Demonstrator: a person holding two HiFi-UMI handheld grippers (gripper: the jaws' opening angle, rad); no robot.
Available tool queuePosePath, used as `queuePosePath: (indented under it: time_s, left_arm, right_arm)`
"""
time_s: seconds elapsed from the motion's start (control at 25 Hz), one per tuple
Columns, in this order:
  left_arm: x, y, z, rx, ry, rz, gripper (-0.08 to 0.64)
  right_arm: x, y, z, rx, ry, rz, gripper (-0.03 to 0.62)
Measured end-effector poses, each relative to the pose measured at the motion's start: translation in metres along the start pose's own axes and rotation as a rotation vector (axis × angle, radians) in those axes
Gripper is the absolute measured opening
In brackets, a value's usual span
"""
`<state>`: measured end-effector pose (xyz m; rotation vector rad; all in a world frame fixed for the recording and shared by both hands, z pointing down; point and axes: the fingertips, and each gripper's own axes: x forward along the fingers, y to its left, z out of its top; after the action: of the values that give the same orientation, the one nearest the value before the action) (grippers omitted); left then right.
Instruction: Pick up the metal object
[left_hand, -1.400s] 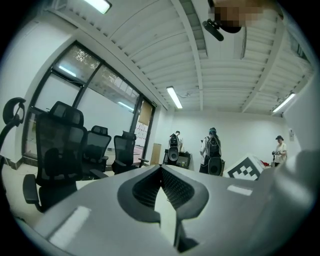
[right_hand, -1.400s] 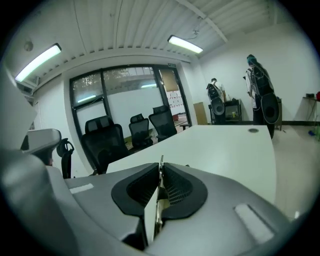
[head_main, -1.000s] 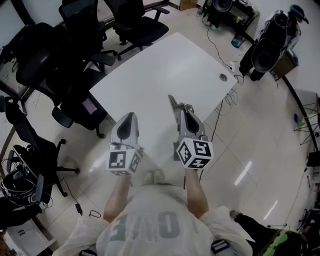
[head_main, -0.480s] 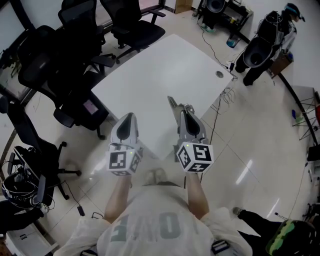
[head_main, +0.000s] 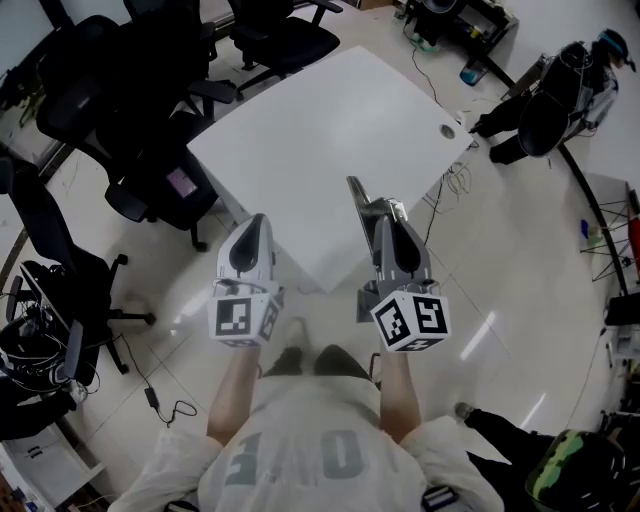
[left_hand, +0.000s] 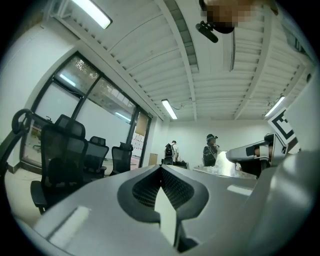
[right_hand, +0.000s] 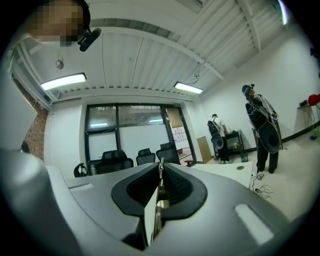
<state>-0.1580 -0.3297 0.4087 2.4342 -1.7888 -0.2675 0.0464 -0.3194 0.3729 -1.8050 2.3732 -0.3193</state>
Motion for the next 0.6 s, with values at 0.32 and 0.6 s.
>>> queuePosePath:
  time_s: [0.32,0.6]
  left_arm:
    - [-0.076,-0.036,0.017,0.044,-0.032,0.026,0.002]
    - [-0.218,-0.115,0.045,0.104,-0.13,0.066,0.002]
  right_arm:
    - [-0.093,0.011,0.009,0.027,-0.06,0.037,0.041]
    - [-0.261,0.004,-0.015,0.074,-0.061,0.064,0.041]
